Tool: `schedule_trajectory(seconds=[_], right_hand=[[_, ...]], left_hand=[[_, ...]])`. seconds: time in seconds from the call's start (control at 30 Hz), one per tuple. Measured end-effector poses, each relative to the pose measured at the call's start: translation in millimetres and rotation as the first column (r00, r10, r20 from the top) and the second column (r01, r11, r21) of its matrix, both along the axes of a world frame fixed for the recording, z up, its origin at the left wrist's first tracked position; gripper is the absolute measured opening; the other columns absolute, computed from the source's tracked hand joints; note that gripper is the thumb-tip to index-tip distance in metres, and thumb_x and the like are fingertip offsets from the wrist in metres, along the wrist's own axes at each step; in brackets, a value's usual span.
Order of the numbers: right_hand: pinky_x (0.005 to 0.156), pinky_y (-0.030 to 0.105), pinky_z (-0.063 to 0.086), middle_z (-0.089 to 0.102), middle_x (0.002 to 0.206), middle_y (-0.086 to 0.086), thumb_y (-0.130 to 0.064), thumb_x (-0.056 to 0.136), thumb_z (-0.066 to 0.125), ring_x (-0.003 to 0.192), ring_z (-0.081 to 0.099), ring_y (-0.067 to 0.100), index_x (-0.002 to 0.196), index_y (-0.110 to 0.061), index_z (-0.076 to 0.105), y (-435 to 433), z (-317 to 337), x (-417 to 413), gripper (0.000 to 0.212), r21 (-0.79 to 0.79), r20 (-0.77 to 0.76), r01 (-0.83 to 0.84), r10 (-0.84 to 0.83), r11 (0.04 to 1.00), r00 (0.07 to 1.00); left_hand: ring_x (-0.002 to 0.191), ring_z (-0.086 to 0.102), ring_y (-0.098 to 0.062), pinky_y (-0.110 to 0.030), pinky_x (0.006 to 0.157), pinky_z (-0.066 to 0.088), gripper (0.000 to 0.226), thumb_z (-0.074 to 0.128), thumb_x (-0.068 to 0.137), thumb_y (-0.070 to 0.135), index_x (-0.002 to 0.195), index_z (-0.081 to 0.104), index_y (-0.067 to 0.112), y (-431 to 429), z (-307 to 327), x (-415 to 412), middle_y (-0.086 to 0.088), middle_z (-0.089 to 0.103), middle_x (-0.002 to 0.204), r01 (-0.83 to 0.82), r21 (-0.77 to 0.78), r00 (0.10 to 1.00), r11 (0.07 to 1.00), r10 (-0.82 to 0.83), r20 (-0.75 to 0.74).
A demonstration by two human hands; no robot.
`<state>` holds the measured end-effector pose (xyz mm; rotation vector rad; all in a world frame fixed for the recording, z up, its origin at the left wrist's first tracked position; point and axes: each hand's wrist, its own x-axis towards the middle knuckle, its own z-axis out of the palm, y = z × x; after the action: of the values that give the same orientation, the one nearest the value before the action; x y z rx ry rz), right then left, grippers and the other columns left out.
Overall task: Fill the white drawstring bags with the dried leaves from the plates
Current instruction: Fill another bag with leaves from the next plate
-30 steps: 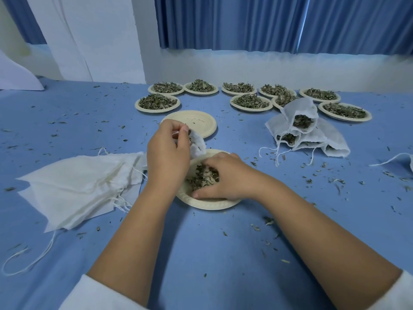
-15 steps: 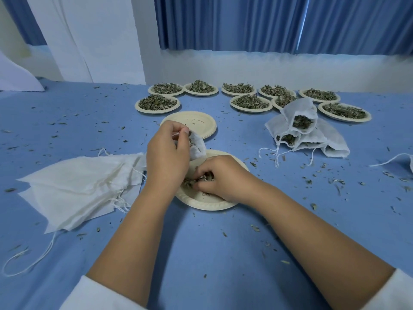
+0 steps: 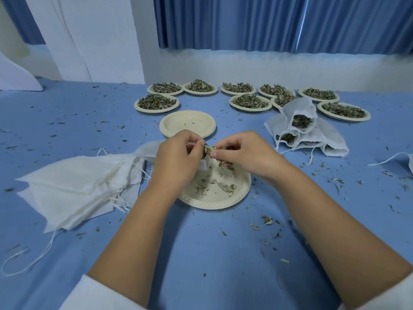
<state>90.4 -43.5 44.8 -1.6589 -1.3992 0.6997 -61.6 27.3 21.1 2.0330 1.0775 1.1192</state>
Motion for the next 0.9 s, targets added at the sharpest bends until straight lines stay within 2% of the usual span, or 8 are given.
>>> schedule_trajectory(seconds=[0.2,0.3,0.37,0.47,0.57,0.63,0.77,0.9], right_hand=[[0.058,0.017,0.045,0.068,0.061,-0.005,-0.018,0.085,0.073,0.054,0.056,0.002,0.083,-0.011,0.077,5,-9,-6,0.009,-0.049,0.062,0.029,-0.026,0.998,0.998],[0.06,0.022,0.045,0.069,0.069,0.002,-0.019,0.085,0.074,0.06,0.056,0.007,0.086,-0.011,0.078,6,-13,-6,0.009,-0.065,-0.021,0.099,-0.101,0.993,0.995],[0.062,0.019,0.047,0.07,0.071,-0.001,-0.014,0.085,0.073,0.061,0.059,0.006,0.088,-0.01,0.077,7,-12,-6,0.006,-0.111,-0.241,0.093,-0.118,0.989,0.963],[0.067,0.018,0.053,0.071,0.08,0.01,0.002,0.085,0.067,0.069,0.068,0.01,0.086,0.001,0.071,9,-7,-5,0.004,-0.132,-0.696,0.011,-0.101,0.991,0.711],[0.069,0.02,0.056,0.069,0.08,0.017,0.013,0.084,0.06,0.071,0.07,0.015,0.078,0.007,0.067,9,-3,-5,0.01,-0.117,-0.813,0.016,-0.106,0.993,0.572],[0.068,0.019,0.056,0.071,0.082,0.018,0.015,0.085,0.056,0.073,0.071,0.015,0.078,0.006,0.069,9,-5,-8,0.017,-0.101,-0.79,0.03,-0.099,0.994,0.605],[0.062,0.014,0.054,0.07,0.08,0.011,0.005,0.088,0.064,0.063,0.07,0.008,0.104,-0.002,0.062,9,-9,-16,0.019,-0.071,-0.613,0.18,-0.185,0.981,0.768],[0.059,0.015,0.053,0.07,0.07,0.001,-0.007,0.084,0.073,0.055,0.066,0.003,0.086,-0.012,0.067,6,-9,-23,0.008,0.014,-0.307,0.245,-0.228,0.97,0.924]], left_hand=[[0.065,0.055,0.013,-0.005,0.058,0.04,0.012,0.059,0.094,0.021,0.084,0.064,0.026,-7,1,6,0.017,0.066,0.074,0.072,0.011,0.997,0.997,-0.073,0.022],[0.059,0.053,0.01,-0.007,0.055,0.039,0.013,0.059,0.093,0.02,0.083,0.063,0.026,-9,-1,9,0.015,0.066,0.073,0.094,0.018,0.996,0.995,-0.093,-0.016],[0.057,0.052,0.01,-0.007,0.054,0.038,0.012,0.059,0.093,0.02,0.083,0.064,0.026,-9,-1,9,0.015,0.064,0.07,0.088,0.027,0.996,0.996,-0.088,-0.006],[0.055,0.052,0.008,-0.007,0.052,0.038,0.012,0.059,0.094,0.022,0.084,0.063,0.026,-9,-1,7,0.015,0.062,0.066,0.079,0.025,0.997,0.997,-0.08,0.018],[0.054,0.052,0.009,-0.007,0.053,0.037,0.009,0.059,0.095,0.021,0.088,0.065,0.021,-10,-3,7,0.014,0.061,0.065,0.082,0.022,0.997,0.996,-0.082,0.014],[0.055,0.052,0.011,-0.007,0.053,0.037,0.009,0.059,0.095,0.02,0.089,0.065,0.018,-11,-2,8,0.015,0.06,0.065,0.077,0.023,0.997,0.997,-0.077,0.022],[0.058,0.054,0.012,-0.005,0.056,0.039,0.009,0.059,0.095,0.019,0.088,0.065,0.018,-14,-2,12,0.015,0.063,0.068,0.076,0.016,0.995,0.997,-0.077,0.056],[0.063,0.055,0.006,-0.011,0.059,0.042,0.01,0.057,0.095,0.02,0.088,0.065,0.021,-14,-3,14,0.014,0.065,0.072,0.026,-0.007,0.991,1.0,-0.024,0.131]])
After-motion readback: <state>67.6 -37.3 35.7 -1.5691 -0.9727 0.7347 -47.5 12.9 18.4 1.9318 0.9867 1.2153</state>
